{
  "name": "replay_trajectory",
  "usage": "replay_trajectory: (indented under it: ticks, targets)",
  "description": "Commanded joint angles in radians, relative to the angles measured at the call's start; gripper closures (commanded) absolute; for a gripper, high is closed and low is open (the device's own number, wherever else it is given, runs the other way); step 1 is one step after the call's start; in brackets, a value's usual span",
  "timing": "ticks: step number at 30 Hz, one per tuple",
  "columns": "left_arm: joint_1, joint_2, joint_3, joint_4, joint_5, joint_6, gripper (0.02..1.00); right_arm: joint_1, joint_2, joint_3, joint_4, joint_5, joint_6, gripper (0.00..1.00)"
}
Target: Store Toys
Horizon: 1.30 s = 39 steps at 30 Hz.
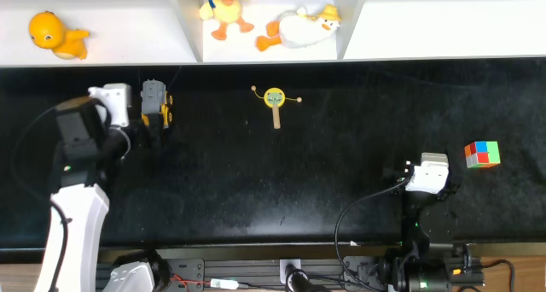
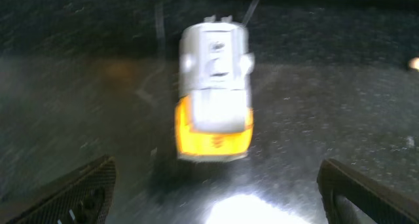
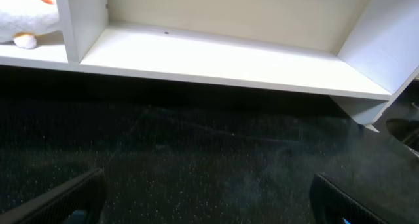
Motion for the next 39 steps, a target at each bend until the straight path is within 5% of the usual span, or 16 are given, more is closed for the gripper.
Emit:
replay_trajectory:
  ticks: [1,9,23,29,39]
  targets:
    - [-0.051,0.068,-0.001,0.027,-0.004,-0.021,0.023,-0.003,-0.008,-0.007,0.008,-0.006,0.007,0.005]
    - [-0.055,0.201,-0.001,0.144,-0.008,-0.021,0.062,-0.003,-0.008,-0.007,0.008,-0.006,0.007,0.005]
    - [-0.055,0.293,-0.001,0.239,-0.008,-0.021,0.509,-0.003,-0.008,-0.007,0.008,-0.006,0.008,0.007]
    - [-0.054,0.288,-0.001,0.239,-0.009,-0.021,0.617,-0.003,-0.008,-0.007,0.007,-0.006,0.007,0.005]
    - [-0.055,0.068,-0.002,0.026,-0.063,0.006,0.652,-0.003,-0.008,-0.007,0.008,-0.006,0.008,0.005]
